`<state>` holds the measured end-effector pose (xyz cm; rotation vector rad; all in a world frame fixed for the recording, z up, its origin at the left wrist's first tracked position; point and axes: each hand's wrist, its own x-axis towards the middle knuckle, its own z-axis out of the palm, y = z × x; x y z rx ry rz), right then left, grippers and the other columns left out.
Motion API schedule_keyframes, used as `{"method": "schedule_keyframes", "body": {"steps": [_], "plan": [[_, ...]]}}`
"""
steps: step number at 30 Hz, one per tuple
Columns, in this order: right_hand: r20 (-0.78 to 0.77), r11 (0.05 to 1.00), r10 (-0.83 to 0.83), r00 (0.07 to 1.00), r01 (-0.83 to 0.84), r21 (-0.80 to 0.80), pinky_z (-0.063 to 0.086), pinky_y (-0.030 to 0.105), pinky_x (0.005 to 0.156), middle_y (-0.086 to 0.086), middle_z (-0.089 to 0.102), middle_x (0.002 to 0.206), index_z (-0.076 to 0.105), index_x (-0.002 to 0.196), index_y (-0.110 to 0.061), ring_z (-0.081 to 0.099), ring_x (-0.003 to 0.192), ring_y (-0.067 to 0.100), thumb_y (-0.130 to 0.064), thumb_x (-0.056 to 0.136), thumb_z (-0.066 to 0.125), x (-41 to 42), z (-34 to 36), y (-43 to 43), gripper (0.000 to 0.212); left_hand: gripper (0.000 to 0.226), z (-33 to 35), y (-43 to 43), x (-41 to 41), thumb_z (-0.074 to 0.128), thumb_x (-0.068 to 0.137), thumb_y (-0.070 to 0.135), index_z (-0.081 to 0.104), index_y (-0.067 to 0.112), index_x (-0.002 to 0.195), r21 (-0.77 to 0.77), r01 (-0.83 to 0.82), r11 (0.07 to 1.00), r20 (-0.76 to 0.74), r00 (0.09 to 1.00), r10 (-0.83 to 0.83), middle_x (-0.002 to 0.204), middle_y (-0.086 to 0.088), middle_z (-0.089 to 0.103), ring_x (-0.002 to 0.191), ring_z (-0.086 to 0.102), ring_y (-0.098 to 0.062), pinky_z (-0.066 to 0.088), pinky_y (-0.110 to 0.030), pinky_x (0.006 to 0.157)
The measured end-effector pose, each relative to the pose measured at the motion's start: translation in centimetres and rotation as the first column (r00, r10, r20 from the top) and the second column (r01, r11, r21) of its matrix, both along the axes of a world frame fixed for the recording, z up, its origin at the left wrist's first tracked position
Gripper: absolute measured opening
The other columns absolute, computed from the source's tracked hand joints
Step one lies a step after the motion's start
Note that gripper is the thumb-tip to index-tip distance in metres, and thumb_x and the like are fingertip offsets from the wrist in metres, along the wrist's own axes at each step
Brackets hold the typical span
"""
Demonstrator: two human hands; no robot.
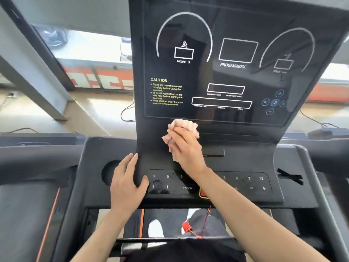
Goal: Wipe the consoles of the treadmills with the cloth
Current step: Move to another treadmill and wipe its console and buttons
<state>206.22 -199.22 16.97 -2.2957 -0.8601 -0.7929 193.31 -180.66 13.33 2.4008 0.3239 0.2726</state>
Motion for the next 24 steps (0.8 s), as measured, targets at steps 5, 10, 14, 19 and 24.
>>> {"method": "schedule_keyframes", "body": {"steps": [5, 10, 14, 19, 24], "plan": [[-0.328, 0.993, 0.070, 0.942, -0.096, -0.064, 0.043, 0.052, 0.108, 0.006, 0.059, 0.134, 0.072, 0.120, -0.012, 0.051, 0.129, 0.027, -0.004, 0.091, 0.070, 0.0, -0.1, 2.4, 0.030, 0.069, -0.3, -0.2, -1.4, 0.067, 0.080, 0.030, 0.055, 0.017, 0.146, -0.033, 0.003, 0.999, 0.000, 1.000, -0.004, 0.145, 0.002, 0.056, 0.133, 0.049, -0.021, 0.049, -0.039, 0.101], [-0.397, 0.963, 0.227, 0.889, -0.265, -0.043, 0.050, 0.050, 0.104, 0.001, 0.053, 0.134, 0.068, 0.125, -0.003, 0.051, 0.124, 0.021, 0.003, 0.085, 0.075, -0.2, 0.1, 4.9, 0.041, 0.066, -0.5, -0.1, -2.4, 0.067, 0.081, 0.029, 0.056, 0.015, 0.145, -0.051, -0.034, 0.998, 0.005, 0.999, 0.034, 0.140, 0.001, 0.059, 0.129, 0.051, -0.022, 0.049, -0.037, 0.102], [-0.448, 0.892, 0.311, 0.838, -0.420, -0.168, 0.034, 0.042, 0.122, 0.001, 0.043, 0.159, 0.053, 0.146, -0.010, 0.040, 0.144, 0.023, -0.011, 0.083, 0.081, -0.7, 0.6, 4.8, 0.069, 0.057, -1.0, 0.3, -2.9, 0.060, 0.084, 0.036, 0.064, 0.011, 0.135, 0.025, -0.053, 0.998, 0.051, 0.997, 0.052, 0.129, -0.002, 0.067, 0.119, 0.059, -0.026, 0.048, -0.040, 0.102], [-0.316, 0.905, 0.399, 0.861, -0.426, -0.017, 0.050, 0.037, 0.105, 0.008, 0.042, 0.150, 0.063, 0.129, -0.005, 0.056, 0.119, 0.028, -0.003, 0.089, 0.072, -1.9, 2.4, 3.2, 0.041, 0.052, -1.7, 0.8, -3.7, 0.061, 0.086, 0.034, 0.066, 0.012, 0.132, 0.017, -0.038, 0.999, 0.075, 0.997, 0.037, 0.129, -0.001, 0.067, 0.119, 0.059, -0.025, 0.042, -0.034, 0.106], [-0.262, 0.884, 0.289, 0.921, -0.362, -0.297, 0.037, 0.053, 0.115, 0.015, 0.055, 0.144, 0.068, 0.127, -0.012, 0.047, 0.137, 0.036, -0.039, 0.091, 0.070, -1.5, 1.1, 2.6, 0.045, 0.052, -1.8, 0.9, -3.6, 0.062, 0.085, 0.035, 0.068, 0.014, 0.132, -0.002, -0.040, 0.999, 0.053, 0.998, 0.040, 0.132, 0.001, 0.066, 0.122, 0.058, -0.023, 0.038, -0.029, 0.107]]}}
